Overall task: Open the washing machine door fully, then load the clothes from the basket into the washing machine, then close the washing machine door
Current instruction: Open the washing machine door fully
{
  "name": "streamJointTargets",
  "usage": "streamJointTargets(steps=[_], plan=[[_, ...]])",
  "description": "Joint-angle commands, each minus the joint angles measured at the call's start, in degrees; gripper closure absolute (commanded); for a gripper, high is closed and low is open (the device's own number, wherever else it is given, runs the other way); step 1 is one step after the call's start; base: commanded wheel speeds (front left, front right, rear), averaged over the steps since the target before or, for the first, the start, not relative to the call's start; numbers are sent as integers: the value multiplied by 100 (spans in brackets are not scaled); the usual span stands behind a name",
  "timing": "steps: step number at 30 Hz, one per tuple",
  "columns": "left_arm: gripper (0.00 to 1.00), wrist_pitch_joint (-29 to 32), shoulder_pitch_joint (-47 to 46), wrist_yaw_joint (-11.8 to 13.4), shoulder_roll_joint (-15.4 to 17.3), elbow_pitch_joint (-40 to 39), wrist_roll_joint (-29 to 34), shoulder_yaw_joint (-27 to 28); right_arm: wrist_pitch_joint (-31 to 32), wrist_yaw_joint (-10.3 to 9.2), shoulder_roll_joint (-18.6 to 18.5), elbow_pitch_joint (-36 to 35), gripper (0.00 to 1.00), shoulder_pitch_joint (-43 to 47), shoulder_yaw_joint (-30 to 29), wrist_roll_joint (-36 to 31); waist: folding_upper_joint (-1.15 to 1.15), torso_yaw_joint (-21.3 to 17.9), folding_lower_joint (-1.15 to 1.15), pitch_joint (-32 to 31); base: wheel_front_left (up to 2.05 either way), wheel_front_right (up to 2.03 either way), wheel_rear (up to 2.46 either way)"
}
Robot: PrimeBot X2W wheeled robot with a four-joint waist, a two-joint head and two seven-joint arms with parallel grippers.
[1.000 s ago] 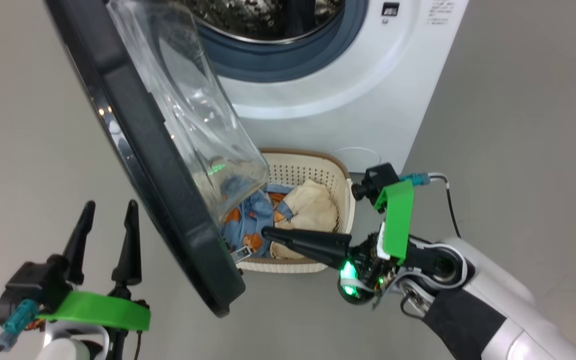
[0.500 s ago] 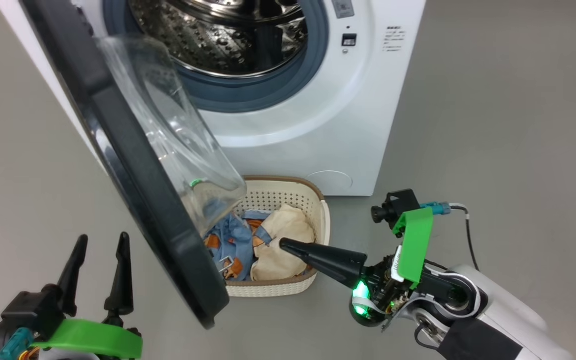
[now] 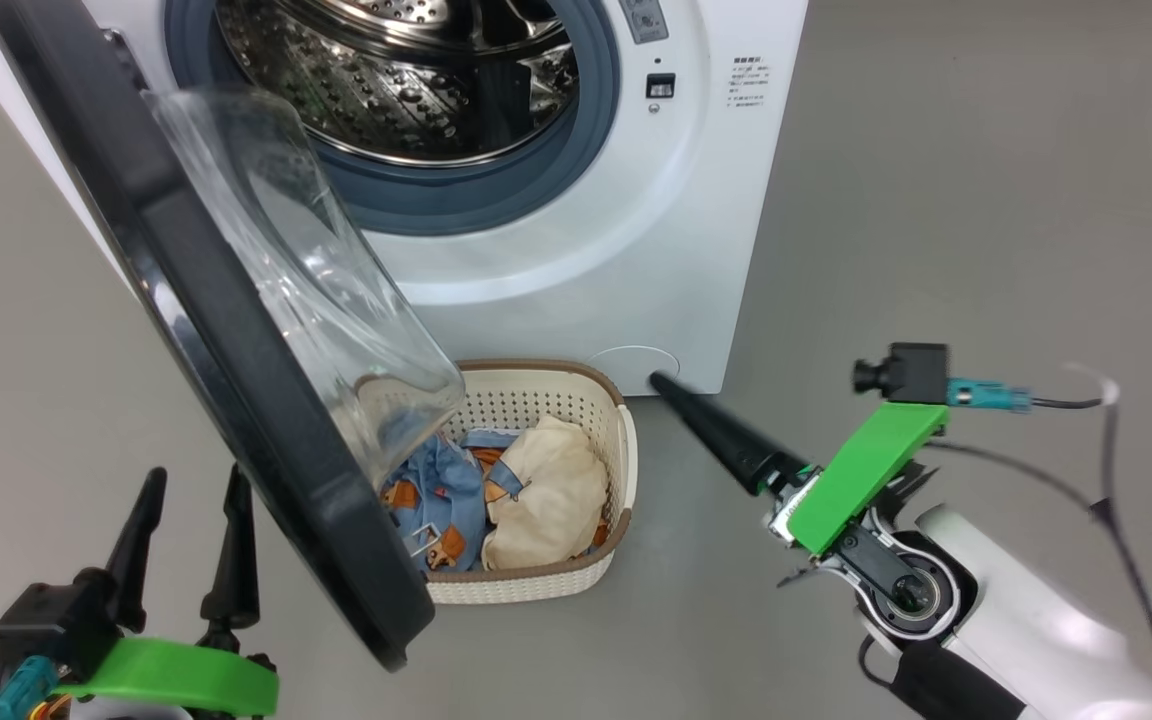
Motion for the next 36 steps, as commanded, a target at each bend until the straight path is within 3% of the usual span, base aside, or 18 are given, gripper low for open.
streamJointTargets(steps=[1,6,11,14,17,19,22,25,36], plan=[[0,-36,-58,-9,145,-133,-31,220,-525,10,10,94,0,-186,63,-614,0,-6,0,-13,0,0,0],[0,-36,-32,-9,155,-130,-26,237,-1694,10,-5,737,0,-408,270,-2002,0,-6,0,-67,0,0,0],[0,-36,30,-9,162,-132,-17,281,-2095,10,72,1291,0,-547,66,-3213,0,-24,0,-139,0,0,0],[0,-36,59,-9,163,-141,-9,308,-2112,10,157,1375,0,-539,-290,-3756,0,-39,0,-159,0,0,0],[0,-36,90,-9,163,-154,16,348,-2116,10,321,1286,0,-348,-1047,-4727,0,-55,0,-190,0,0,0],[0,-36,126,-9,143,-186,60,380,-2117,10,538,1006,0,30,-1762,-5616,0,-59,0,-224,0,0,0],[0,-36,173,-9,138,-226,103,405,-2118,10,727,618,0,453,-2243,-6355,0,-74,0,-244,0,0,0],[0,-36,228,-9,143,-266,139,440,-2118,10,832,345,0,841,-2503,-6930,0,-98,0,-256,0,0,0],[0,-36,538,-9,10,-496,267,583,-2118,10,1092,-310,0,1741,-3142,-7920,0,-166,0,-232,0,0,0]])
